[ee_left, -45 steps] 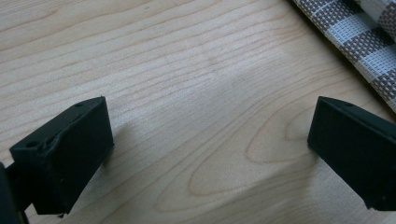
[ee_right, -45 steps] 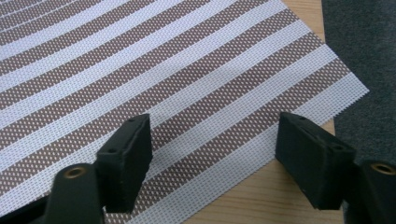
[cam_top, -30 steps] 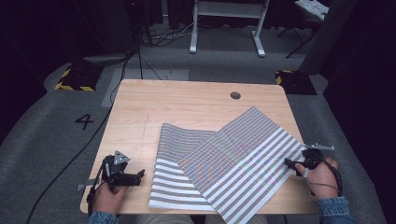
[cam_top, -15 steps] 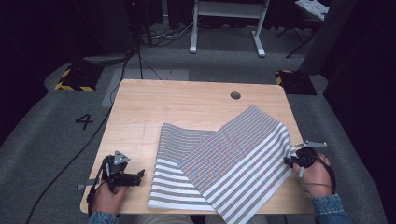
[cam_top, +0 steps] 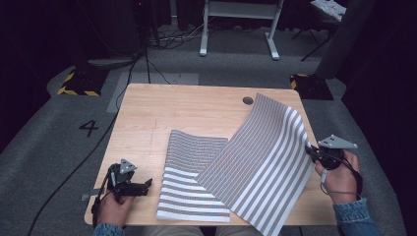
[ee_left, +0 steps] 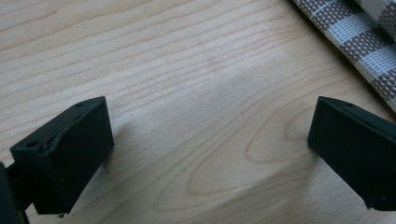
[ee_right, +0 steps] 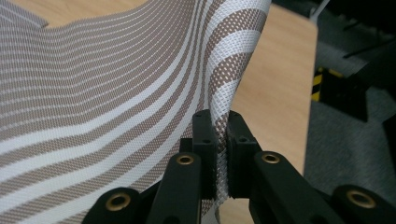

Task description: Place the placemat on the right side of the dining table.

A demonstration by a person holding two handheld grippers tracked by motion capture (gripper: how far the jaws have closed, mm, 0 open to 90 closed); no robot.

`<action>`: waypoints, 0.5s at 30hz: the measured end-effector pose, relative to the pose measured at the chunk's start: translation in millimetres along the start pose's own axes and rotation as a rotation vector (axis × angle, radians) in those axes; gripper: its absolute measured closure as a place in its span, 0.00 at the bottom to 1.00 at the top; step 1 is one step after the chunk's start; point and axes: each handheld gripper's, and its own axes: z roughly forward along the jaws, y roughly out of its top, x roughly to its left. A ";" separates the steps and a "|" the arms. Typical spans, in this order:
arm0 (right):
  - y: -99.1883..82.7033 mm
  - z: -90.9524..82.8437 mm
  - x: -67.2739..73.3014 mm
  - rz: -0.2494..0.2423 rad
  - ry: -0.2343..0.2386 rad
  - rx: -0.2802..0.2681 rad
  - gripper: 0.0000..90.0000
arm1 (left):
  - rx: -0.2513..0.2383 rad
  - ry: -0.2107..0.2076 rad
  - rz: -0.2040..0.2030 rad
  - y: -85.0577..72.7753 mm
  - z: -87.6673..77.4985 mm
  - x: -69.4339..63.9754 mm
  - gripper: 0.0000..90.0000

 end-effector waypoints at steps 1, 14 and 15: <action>3.9 -2.1 -0.5 -0.004 -0.004 -0.009 0.95 | 0.000 0.000 0.000 0.0 0.0 0.0 0.00; 53.2 -0.3 -16.5 -0.102 -0.052 -0.049 0.95 | -0.001 0.005 -0.002 -0.8 -0.9 -0.5 0.00; 57.2 1.9 -19.1 -0.106 -0.056 -0.049 0.95 | -0.002 0.006 -0.003 -0.9 -0.8 -0.5 0.00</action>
